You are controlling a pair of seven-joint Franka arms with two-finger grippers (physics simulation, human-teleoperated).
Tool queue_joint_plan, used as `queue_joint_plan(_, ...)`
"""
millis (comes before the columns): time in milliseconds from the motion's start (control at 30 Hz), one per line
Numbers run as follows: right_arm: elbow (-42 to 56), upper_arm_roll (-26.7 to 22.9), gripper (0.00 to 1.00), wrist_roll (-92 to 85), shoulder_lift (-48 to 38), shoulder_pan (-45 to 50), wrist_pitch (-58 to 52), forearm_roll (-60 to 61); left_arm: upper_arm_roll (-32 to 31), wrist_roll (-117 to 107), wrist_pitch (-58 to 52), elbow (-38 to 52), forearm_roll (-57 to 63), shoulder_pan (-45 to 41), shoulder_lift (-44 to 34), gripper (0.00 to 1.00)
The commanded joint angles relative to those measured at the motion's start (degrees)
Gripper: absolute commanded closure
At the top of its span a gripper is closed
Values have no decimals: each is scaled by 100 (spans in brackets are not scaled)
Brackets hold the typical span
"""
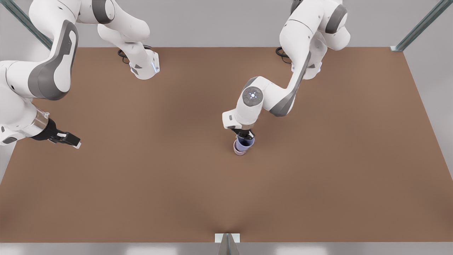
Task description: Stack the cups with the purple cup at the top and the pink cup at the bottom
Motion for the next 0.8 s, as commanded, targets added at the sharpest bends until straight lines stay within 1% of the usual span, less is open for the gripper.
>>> queue_joint_plan(0, 3, -1, 0, -394, -8, 6, 10, 5, 2, -3893, -47, 94, 276, -82, 88, 79)
queue_joint_plan(200, -6, -10, 0, -420, -43, 6, -69, -109, -6, -3928, -56, 77, 698, -232, 228, 79)
queue_joint_plan(767, -6, -10, 0, -394, -218, 24, -78, -145, -15, -3920, -12, 77, 707, -249, 518, 79)
